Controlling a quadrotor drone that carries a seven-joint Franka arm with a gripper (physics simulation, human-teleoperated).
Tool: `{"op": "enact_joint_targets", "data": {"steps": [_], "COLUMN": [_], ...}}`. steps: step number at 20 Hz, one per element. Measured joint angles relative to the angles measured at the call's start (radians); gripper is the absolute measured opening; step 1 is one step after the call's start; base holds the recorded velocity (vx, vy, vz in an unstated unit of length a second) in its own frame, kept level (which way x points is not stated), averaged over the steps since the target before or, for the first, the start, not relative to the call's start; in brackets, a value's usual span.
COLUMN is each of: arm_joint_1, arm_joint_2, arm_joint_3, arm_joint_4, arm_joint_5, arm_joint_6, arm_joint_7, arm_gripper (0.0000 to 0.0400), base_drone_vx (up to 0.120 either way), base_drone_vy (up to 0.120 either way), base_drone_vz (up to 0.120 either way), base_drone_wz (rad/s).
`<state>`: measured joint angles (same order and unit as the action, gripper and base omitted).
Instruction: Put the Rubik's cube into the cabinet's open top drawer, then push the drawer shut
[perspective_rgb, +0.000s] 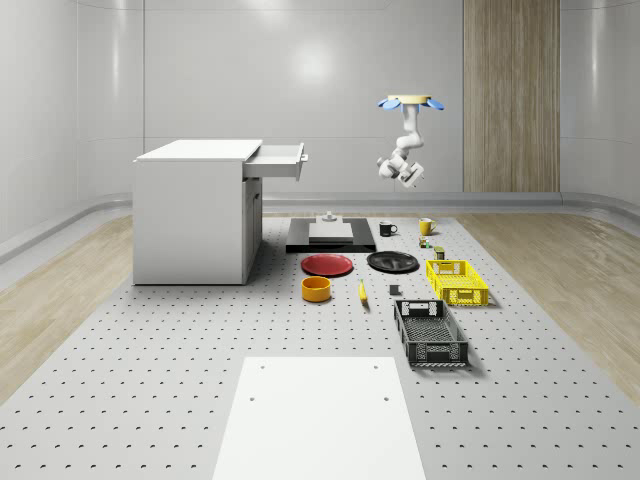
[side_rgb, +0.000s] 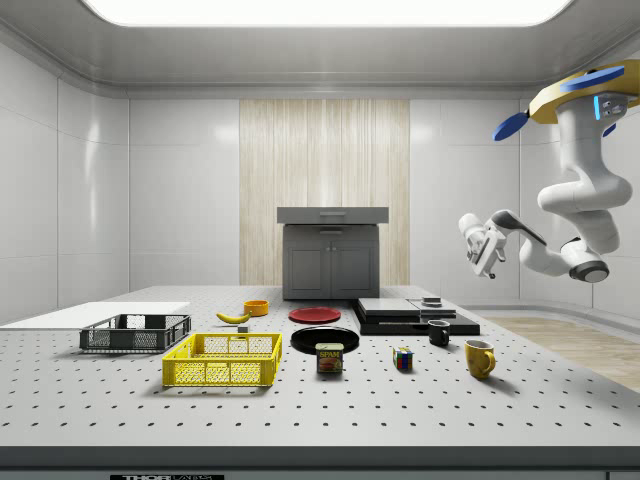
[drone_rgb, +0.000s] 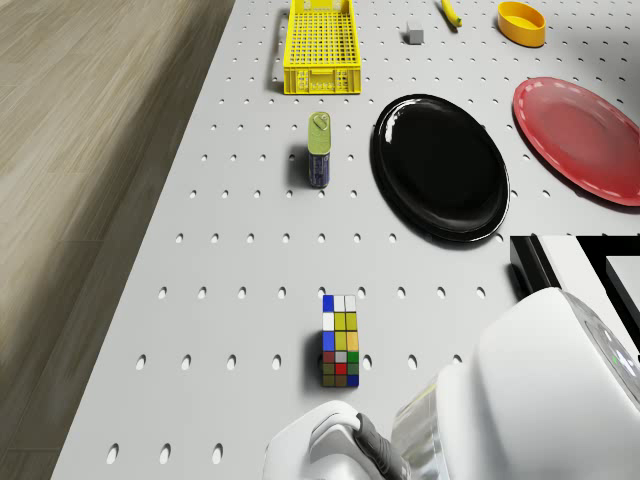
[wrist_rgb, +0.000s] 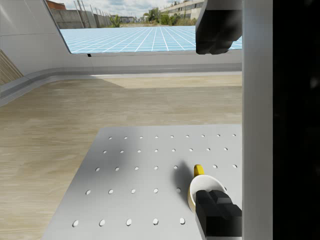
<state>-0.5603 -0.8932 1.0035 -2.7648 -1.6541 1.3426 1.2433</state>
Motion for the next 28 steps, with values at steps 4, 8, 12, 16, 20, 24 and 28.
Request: {"op": "enact_joint_targets", "data": {"steps": [4,8,12,16,20,24,28], "arm_joint_1": [-0.197,-0.328,-0.403,-0.444,-0.469,-0.485,-0.497], "arm_joint_2": [-0.050,-0.092,-0.126,-0.154,-0.179,-0.202,-0.224], "arm_joint_3": [0.116,0.181,0.217,0.239,0.254,0.265,0.274], "arm_joint_4": [-0.089,-0.119,-0.128,-0.131,-0.131,-0.130,-0.129], "arm_joint_5": [-0.204,-0.291,-0.322,-0.329,-0.325,-0.317,-0.307], "arm_joint_6": [-0.091,-0.149,-0.174,-0.177,-0.169,-0.155,-0.138], "arm_joint_7": [0.140,0.225,0.275,0.304,0.322,0.335,0.346], "arm_gripper": [0.0400,0.0400,0.0400,0.0400,0.0400,0.0400,0.0400], "base_drone_vx": [0.120,0.120,0.120,0.120,0.120,0.120,0.120], "base_drone_vy": [0.040,0.000,0.000,0.000,-0.040,-0.020,-0.050], "base_drone_vz": [-0.120,-0.120,-0.070,-0.120,-0.120,-0.120,-0.120], "base_drone_wz": [0.000,0.000,0.000,0.000,0.000,0.000,0.000]}}
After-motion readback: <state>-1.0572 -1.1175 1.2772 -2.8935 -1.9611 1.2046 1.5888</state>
